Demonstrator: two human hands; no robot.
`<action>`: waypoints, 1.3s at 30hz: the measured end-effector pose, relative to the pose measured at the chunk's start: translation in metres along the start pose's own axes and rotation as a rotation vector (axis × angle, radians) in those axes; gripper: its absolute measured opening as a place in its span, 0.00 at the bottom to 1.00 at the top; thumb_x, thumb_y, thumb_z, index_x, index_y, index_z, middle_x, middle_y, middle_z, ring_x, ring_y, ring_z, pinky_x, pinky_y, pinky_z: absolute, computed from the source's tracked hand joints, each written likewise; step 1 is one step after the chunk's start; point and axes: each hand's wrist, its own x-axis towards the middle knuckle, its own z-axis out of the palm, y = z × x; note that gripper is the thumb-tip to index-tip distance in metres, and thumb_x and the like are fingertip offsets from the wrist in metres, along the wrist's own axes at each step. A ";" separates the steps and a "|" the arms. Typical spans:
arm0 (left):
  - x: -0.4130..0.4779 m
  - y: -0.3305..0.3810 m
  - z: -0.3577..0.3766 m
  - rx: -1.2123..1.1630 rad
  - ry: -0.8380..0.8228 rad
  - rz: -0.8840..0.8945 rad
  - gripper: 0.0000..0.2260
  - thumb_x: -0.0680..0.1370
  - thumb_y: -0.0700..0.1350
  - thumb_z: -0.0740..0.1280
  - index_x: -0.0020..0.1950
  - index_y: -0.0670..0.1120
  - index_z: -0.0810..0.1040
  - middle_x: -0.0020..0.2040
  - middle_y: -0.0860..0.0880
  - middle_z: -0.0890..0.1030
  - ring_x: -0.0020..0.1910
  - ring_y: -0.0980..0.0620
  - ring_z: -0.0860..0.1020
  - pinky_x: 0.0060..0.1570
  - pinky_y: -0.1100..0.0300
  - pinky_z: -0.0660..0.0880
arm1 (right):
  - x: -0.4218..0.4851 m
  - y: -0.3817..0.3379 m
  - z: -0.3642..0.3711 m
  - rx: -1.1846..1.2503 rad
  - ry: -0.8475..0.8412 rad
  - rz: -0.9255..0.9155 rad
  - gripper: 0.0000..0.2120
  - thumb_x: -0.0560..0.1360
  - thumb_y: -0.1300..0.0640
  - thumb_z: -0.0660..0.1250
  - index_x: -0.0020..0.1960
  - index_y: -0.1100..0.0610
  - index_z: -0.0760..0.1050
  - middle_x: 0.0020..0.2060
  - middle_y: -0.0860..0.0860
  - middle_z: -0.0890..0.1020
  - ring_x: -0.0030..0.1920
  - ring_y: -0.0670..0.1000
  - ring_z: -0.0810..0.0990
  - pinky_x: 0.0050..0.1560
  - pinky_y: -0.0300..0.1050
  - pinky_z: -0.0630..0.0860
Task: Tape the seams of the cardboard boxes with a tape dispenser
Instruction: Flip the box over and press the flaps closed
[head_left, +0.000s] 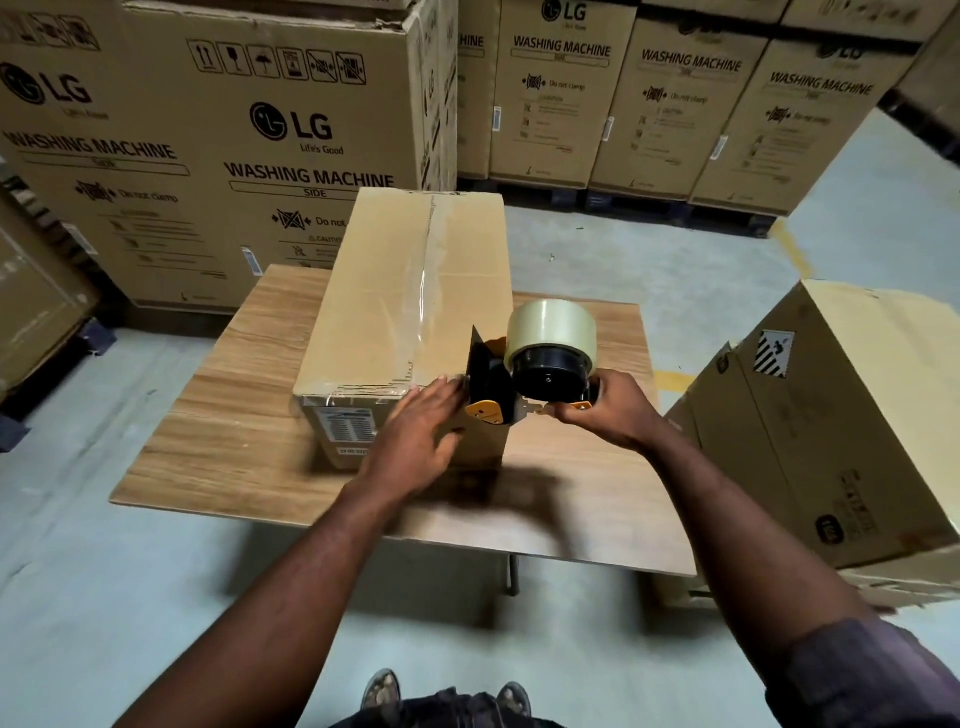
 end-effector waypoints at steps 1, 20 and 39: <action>0.002 -0.001 0.001 0.004 0.004 0.021 0.31 0.81 0.48 0.67 0.77 0.55 0.53 0.77 0.60 0.54 0.77 0.60 0.51 0.78 0.55 0.46 | -0.001 0.004 -0.002 0.005 0.013 0.013 0.07 0.70 0.55 0.79 0.41 0.49 0.80 0.32 0.39 0.82 0.34 0.37 0.78 0.34 0.32 0.69; 0.024 0.033 0.032 0.030 0.042 0.080 0.31 0.80 0.40 0.66 0.79 0.51 0.58 0.78 0.56 0.60 0.76 0.61 0.54 0.78 0.59 0.46 | -0.026 0.041 -0.019 0.014 0.039 0.117 0.08 0.71 0.54 0.79 0.46 0.48 0.81 0.35 0.37 0.81 0.36 0.30 0.77 0.34 0.26 0.69; 0.031 0.038 0.043 -0.109 0.087 -0.048 0.26 0.79 0.44 0.68 0.77 0.51 0.67 0.77 0.55 0.65 0.78 0.57 0.59 0.78 0.56 0.47 | -0.012 0.072 -0.003 -0.098 -0.127 0.255 0.12 0.67 0.43 0.77 0.41 0.51 0.83 0.34 0.44 0.84 0.36 0.43 0.80 0.36 0.40 0.75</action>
